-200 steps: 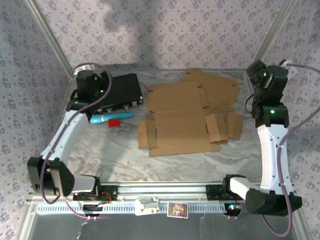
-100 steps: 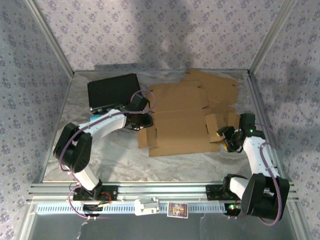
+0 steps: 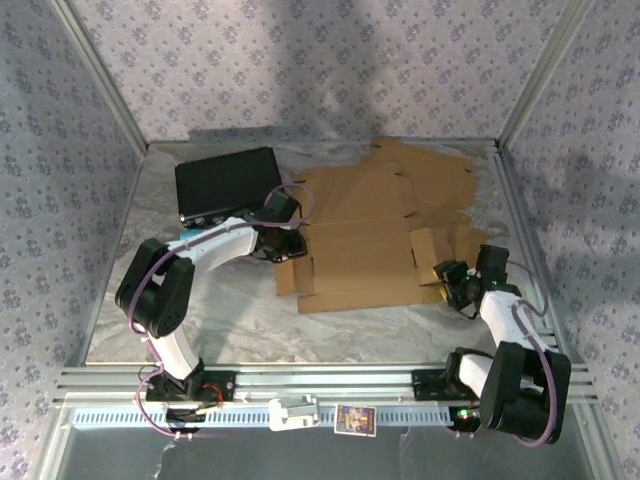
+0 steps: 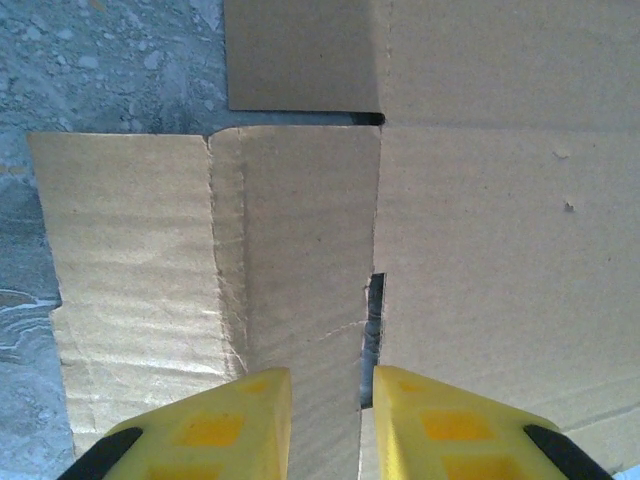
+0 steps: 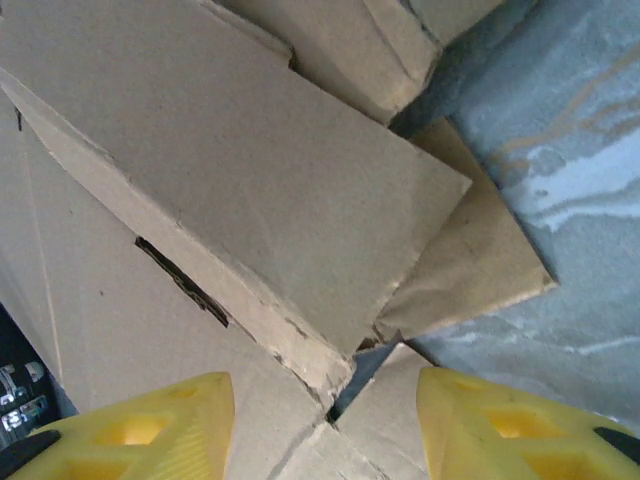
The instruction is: Fold the paper box
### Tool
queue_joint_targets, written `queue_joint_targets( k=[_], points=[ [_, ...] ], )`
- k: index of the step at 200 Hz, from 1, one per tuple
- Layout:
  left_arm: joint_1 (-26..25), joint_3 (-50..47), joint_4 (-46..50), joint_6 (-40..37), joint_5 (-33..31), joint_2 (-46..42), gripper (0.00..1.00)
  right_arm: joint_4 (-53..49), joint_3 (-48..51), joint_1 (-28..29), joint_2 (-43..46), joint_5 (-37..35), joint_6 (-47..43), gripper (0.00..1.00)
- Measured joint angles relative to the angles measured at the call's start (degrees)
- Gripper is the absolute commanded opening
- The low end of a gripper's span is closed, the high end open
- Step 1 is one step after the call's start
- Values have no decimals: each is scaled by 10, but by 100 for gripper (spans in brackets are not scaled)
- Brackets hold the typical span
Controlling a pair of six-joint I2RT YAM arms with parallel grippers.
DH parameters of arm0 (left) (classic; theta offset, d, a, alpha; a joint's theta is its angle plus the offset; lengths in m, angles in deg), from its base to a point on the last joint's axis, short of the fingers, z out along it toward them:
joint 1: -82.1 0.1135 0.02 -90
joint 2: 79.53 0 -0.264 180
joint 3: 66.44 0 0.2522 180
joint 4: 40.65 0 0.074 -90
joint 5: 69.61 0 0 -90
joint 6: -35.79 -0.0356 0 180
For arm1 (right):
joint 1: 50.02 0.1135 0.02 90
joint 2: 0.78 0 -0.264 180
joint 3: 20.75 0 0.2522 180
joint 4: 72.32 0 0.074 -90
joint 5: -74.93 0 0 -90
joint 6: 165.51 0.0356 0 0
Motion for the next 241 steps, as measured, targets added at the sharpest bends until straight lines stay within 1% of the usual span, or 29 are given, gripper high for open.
queue_joint_targets(
  k=[45,91,139,175,216,233,241],
  points=[
    [0,0,0,-1,0,1,27,68,17,-12,-14,3,7,46],
    [0,0,2,-4,1,16,27,115,23,-15,-49,14,16,44],
    [-2,0,3,-10,2,23,27,163,37,-15,-71,22,36,37],
    [-5,0,5,-16,2,33,26,189,42,-15,-79,23,55,29],
    [-8,0,13,-18,2,36,26,205,43,-14,-79,21,70,16],
    [-10,0,15,-19,2,36,26,205,43,-12,-79,18,78,5],
    [-12,0,15,-20,0,36,30,204,43,-10,-79,15,83,0]
  ],
)
